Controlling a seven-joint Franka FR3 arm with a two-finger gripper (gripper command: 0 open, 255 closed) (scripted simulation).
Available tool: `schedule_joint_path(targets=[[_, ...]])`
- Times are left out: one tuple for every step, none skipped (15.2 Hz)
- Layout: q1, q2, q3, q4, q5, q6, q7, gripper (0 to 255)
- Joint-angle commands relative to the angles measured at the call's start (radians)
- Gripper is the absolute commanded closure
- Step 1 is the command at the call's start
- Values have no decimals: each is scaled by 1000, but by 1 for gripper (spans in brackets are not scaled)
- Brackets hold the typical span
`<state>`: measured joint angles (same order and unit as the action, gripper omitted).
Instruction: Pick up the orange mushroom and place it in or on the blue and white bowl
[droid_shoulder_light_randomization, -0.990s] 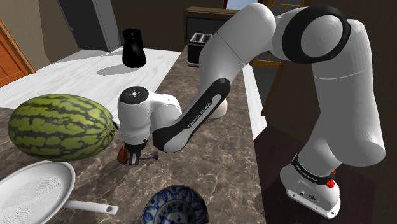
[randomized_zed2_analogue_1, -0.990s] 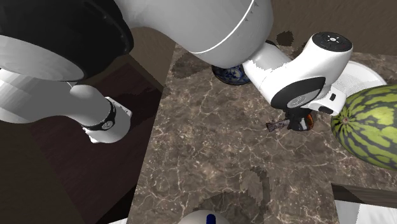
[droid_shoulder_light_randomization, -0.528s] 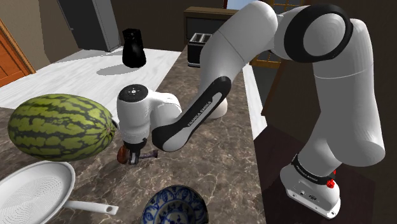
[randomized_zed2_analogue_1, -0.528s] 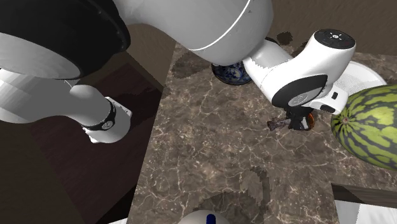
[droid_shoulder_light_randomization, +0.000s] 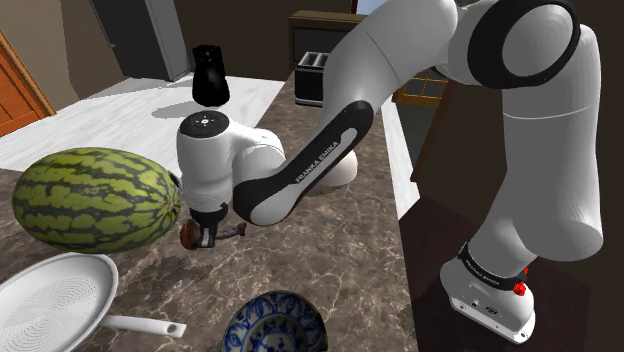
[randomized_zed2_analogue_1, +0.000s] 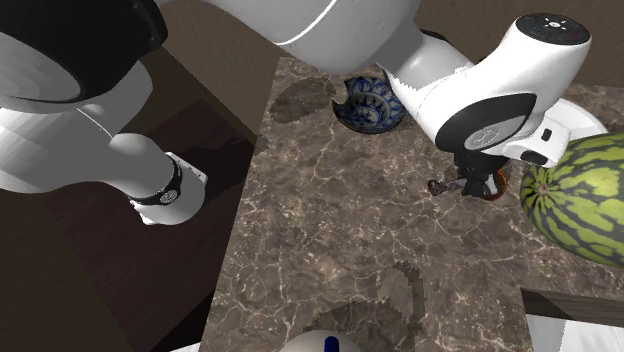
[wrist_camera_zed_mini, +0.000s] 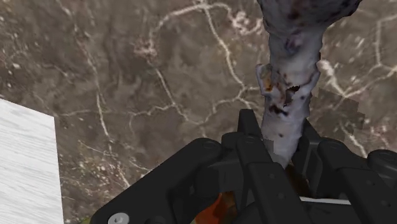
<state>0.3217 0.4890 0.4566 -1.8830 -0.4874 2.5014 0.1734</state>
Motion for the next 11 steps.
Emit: schedule_joint_path(targets=[[-7,-17,11,5,16,-21,-13,255],[-11,-25,16,7,23,-30,-19,255],[-14,-34,21,9,31,-40,-24,255],[-17,-42,25,11,38,-49,-30,255],[-20,-50,30,14,45,-59,-36,255],[-23,-57,34,16,52,-68,-41,255],[-26,-65,38,19,59,-78,-47,255],[-29,-73,42,22,66,-87,-52,255],[-32,-80,46,26,73,-97,-58,255],[-34,-87,50,29,80,-107,-63,255],[-37,-95,54,33,87,-117,-68,255]])
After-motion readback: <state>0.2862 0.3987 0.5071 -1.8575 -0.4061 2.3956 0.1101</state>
